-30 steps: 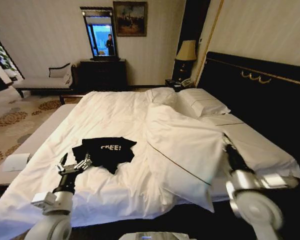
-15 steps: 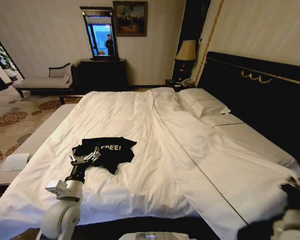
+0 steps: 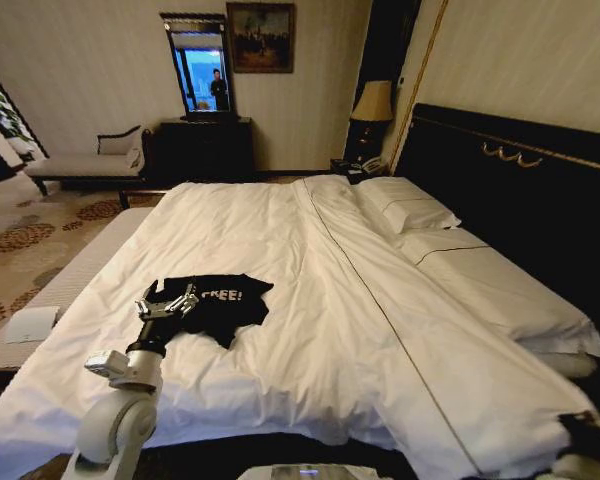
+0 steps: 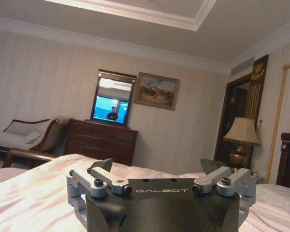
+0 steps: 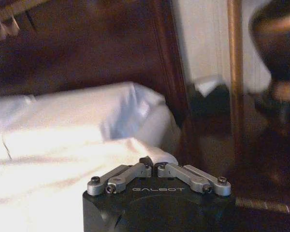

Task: Fold the clothes on the bed.

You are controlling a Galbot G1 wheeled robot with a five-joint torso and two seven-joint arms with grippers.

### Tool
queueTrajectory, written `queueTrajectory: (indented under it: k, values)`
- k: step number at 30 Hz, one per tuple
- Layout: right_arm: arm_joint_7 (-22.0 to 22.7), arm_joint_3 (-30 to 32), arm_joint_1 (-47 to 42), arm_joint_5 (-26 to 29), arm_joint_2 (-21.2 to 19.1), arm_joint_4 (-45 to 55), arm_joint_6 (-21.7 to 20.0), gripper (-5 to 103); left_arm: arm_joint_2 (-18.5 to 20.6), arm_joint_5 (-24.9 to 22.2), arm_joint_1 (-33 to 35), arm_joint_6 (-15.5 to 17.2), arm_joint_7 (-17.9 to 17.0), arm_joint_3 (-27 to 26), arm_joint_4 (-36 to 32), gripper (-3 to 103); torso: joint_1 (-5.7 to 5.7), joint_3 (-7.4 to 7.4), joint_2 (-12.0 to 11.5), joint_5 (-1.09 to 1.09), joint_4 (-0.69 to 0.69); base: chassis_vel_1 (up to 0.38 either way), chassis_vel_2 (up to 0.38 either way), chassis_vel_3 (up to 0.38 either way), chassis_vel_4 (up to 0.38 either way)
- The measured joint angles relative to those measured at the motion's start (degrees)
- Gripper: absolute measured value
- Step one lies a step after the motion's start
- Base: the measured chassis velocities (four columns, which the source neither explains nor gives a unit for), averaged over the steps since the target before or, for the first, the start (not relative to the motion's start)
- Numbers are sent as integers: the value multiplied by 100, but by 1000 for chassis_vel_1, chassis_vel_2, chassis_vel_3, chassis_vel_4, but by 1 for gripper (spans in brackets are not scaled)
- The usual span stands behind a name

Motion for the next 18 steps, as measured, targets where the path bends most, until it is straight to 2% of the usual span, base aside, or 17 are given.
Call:
queueTrajectory:
  k: [7, 10, 14, 15, 16, 18]
  values:
    - [8, -429, 168, -144, -107, -881, -167, 1, 95, -89, -29, -37, -77, -30, 121, 100, 0, 0, -1, 0, 1, 0, 0, 0, 0]
    - [146, -484, 304, -294, -139, -1173, -186, 1, 97, -88, -58, -46, -84, 5, 157, 100, 0, 0, 0, 0, 2, 0, 0, 0, 0]
    - [583, -416, 467, -720, -177, -1590, -206, 1, 82, -72, -68, -76, -95, 53, 208, 100, 1, 1, -1, 2, 6, 0, 0, 0, 0]
    - [742, -363, 462, -862, -161, -1623, -214, 5, 85, -71, -65, -83, -114, 53, 231, 100, 1, 1, -1, 1, 0, 0, 0, 0, 0]
    - [742, -363, 462, -862, -161, -1623, -214, 5, 85, -71, -65, -83, -114, 53, 231, 100, 1, 1, -1, 1, 0, 0, 0, 0, 0]
    - [1017, -276, 367, -1167, -67, -1448, -241, 16, 110, -70, -64, -90, -141, 37, 293, 100, 0, 0, -1, 2, -5, 0, 0, 0, 0]
